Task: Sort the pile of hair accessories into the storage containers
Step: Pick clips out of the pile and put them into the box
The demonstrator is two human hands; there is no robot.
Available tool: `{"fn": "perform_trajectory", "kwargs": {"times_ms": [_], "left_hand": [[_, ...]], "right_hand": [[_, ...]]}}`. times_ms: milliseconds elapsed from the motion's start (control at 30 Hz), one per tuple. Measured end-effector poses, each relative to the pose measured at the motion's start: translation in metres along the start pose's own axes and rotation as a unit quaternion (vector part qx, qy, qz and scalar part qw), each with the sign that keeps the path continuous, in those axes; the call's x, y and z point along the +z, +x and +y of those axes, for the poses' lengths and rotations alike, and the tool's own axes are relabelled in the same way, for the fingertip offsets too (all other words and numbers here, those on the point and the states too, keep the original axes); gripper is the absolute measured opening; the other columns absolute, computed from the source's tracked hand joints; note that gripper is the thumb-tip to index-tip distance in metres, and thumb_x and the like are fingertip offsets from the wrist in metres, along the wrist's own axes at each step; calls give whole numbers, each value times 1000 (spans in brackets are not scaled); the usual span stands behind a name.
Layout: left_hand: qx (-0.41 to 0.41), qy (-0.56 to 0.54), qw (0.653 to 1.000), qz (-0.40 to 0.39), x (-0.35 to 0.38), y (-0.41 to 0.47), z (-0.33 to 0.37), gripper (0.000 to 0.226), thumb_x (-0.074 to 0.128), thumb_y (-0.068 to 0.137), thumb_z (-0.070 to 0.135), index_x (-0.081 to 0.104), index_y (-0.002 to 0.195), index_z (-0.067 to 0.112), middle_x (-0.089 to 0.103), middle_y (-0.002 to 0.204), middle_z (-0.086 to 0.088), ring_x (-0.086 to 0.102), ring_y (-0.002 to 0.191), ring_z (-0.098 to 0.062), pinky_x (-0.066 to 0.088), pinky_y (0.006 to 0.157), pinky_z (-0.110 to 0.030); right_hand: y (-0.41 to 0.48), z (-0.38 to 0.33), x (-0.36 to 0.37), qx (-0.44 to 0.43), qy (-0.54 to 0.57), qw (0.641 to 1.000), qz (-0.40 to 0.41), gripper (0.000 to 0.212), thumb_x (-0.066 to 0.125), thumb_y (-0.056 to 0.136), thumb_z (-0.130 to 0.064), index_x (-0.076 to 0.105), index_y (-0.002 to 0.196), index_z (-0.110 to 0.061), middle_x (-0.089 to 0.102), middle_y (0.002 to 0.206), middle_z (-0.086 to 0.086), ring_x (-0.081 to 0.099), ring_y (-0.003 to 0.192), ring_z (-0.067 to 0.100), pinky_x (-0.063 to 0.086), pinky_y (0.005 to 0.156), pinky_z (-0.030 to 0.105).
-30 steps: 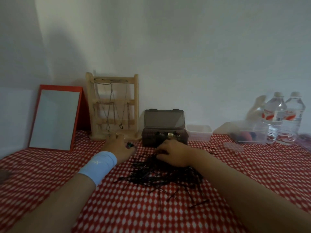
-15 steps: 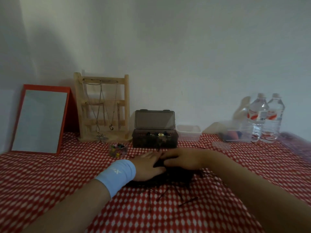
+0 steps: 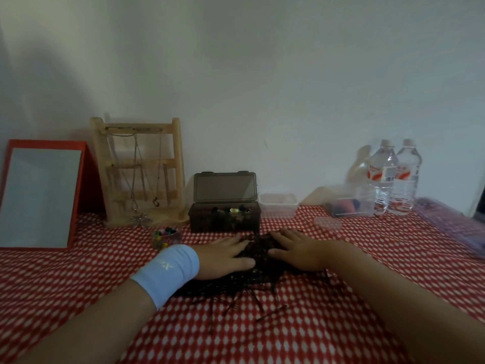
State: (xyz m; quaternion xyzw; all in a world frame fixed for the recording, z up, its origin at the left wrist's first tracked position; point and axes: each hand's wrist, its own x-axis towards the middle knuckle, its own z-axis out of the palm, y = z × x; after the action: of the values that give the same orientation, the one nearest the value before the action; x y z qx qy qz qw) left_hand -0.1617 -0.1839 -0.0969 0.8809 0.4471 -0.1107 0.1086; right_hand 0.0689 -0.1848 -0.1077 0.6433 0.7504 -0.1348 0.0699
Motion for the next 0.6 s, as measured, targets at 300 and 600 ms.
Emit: {"fn": "perform_trajectory", "kwargs": {"times_ms": [300,600], "left_hand": [[-4,-27,996,85,19,10,8,91,32,87,77,-9,154,32,-12,163,9,-6,150,-15,3,123,-41],[8,-91,993,70,2,38,16,85,35,89,73,4,156,30,1,164,5,3,150,-16,3,122,-36]], "right_hand": [[-35,-20,-28,-84,14,996,-24,48,49,99,-44,45,146,-35,51,146,-3,50,129,18,36,108,37],[-7,1,-27,-3,27,995,95,42,43,104,-34,50,144,-23,51,148,7,49,132,25,35,111,39]]}}
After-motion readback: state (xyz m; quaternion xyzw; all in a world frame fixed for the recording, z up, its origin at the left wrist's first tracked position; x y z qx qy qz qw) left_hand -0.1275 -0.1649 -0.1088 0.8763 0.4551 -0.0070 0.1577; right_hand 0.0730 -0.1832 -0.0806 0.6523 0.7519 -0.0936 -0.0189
